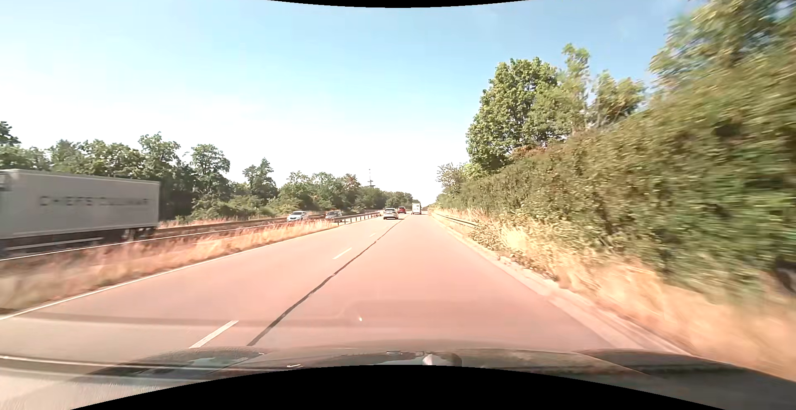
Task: Follow the waypoints while adhering to traffic rules and regulations
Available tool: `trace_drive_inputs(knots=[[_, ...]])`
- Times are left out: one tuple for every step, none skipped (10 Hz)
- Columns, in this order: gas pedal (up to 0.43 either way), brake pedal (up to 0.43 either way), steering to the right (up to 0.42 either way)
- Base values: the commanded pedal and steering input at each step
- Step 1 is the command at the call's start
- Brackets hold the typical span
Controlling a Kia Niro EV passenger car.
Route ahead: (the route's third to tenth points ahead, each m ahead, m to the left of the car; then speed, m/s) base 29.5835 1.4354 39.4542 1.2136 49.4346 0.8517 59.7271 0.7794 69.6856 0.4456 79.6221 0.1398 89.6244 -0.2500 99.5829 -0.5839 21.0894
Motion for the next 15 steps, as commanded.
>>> trace_drive_inputs(knots=[[0.138,0.0,0.001],[0.138,0.0,0.001],[0.138,0.0,0.001],[0.15,0.0,0.001],[0.15,0.0,0.001],[0.15,0.0,0.001],[0.15,0.0,0.001],[0.157,0.0,0.001],[0.157,0.0,0.001],[0.157,0.0,0.001],[0.157,0.0,0.001],[0.157,0.0,0.002],[0.157,0.0,0.002],[0.169,0.0,0.002],[0.169,0.0,0.003]])
